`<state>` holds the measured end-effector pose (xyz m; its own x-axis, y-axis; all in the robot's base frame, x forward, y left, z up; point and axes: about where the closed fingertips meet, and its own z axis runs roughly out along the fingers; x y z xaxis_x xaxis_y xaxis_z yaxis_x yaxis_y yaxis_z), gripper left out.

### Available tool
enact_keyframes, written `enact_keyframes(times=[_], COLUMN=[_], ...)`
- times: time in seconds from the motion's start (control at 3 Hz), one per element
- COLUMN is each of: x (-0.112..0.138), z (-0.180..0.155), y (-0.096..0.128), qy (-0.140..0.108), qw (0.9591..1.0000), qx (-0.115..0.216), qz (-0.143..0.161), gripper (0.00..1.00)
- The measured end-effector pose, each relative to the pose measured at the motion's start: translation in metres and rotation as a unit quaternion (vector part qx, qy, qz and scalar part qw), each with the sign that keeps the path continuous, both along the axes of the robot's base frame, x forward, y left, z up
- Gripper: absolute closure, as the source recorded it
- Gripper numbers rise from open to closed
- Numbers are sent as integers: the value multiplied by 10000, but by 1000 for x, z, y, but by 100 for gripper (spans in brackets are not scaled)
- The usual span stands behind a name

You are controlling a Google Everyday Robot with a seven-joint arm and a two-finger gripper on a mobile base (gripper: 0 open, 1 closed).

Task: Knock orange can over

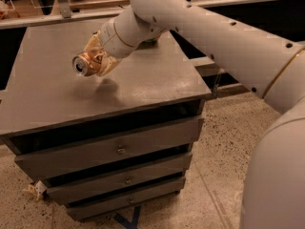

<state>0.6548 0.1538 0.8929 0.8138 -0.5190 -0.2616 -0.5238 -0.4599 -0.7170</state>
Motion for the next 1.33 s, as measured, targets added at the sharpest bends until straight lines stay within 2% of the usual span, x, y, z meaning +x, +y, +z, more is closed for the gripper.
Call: enact_keyframes(times=[0.67,1.0,1.33], x=[-6,-6,-7], z=[-18,-22,-25], y=[1,0,-1], qy=[-132,-142,-106], qw=[9994,9992,9990], qx=[-309,-364,-390], qz=[-31,-125,-207], gripper=[100,82,60])
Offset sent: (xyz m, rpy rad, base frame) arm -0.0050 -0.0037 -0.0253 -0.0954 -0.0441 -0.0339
